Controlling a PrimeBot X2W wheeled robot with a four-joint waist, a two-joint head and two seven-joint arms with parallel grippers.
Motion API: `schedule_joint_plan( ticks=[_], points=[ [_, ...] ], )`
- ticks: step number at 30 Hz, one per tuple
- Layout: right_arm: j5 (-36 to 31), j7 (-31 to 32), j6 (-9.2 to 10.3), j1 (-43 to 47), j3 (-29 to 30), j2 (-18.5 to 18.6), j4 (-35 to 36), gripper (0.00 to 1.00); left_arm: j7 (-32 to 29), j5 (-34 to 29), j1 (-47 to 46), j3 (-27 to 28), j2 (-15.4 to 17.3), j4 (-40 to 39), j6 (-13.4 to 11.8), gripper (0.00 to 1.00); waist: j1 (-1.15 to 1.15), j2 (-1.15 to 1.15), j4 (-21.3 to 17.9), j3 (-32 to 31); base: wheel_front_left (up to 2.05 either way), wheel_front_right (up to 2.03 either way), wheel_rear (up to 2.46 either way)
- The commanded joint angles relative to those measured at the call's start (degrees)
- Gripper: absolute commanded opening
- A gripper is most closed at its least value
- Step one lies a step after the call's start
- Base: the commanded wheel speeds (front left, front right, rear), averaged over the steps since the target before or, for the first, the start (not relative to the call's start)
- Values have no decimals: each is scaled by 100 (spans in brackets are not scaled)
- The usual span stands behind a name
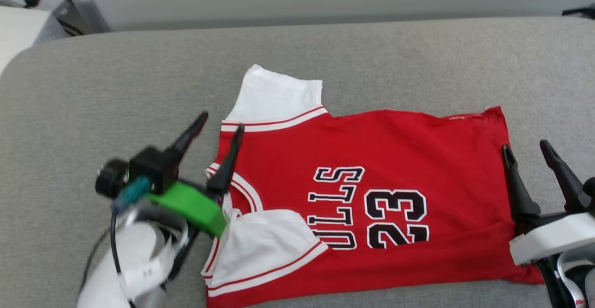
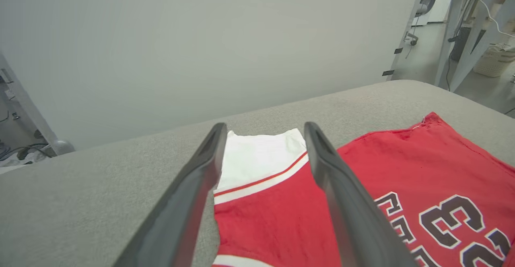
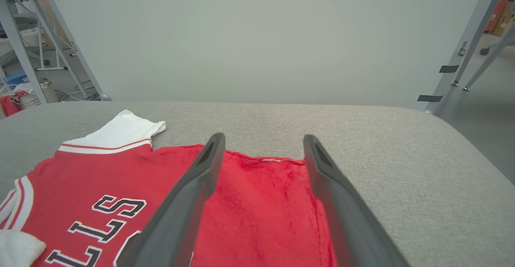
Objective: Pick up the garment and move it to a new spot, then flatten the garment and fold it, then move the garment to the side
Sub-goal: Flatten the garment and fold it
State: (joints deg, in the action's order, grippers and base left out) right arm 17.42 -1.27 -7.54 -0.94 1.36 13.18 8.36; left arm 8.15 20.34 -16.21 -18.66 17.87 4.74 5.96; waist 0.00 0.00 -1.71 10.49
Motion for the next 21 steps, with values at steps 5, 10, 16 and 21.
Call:
schedule_joint_plan(
  ticks=[5, 10, 16, 21],
  points=[
    [3, -55, 5, -376, -206, -69, 100, 100, -848, 203, -1208, -285, 430, 320, 128, 100, 0, 0, -662, 708, 0, 0, 0],
    [-24, -185, 5, -641, -501, -259, 120, 100, -1956, 662, -2256, -758, 943, 619, 149, 100, 0, 0, -1073, 1098, 0, 0, 0],
    [-24, -363, 5, -854, -735, -415, 39, 100, -3387, 1515, -3288, -1258, 1570, 1218, 151, 100, 0, 0, -1454, 1443, 0, 0, 0],
    [10, -495, 5, -989, -863, -473, -60, 100, -4009, 1823, -3921, -1467, 1947, 1876, 151, 100, 0, 0, -1657, 1662, 0, 0, 0]
  ],
)
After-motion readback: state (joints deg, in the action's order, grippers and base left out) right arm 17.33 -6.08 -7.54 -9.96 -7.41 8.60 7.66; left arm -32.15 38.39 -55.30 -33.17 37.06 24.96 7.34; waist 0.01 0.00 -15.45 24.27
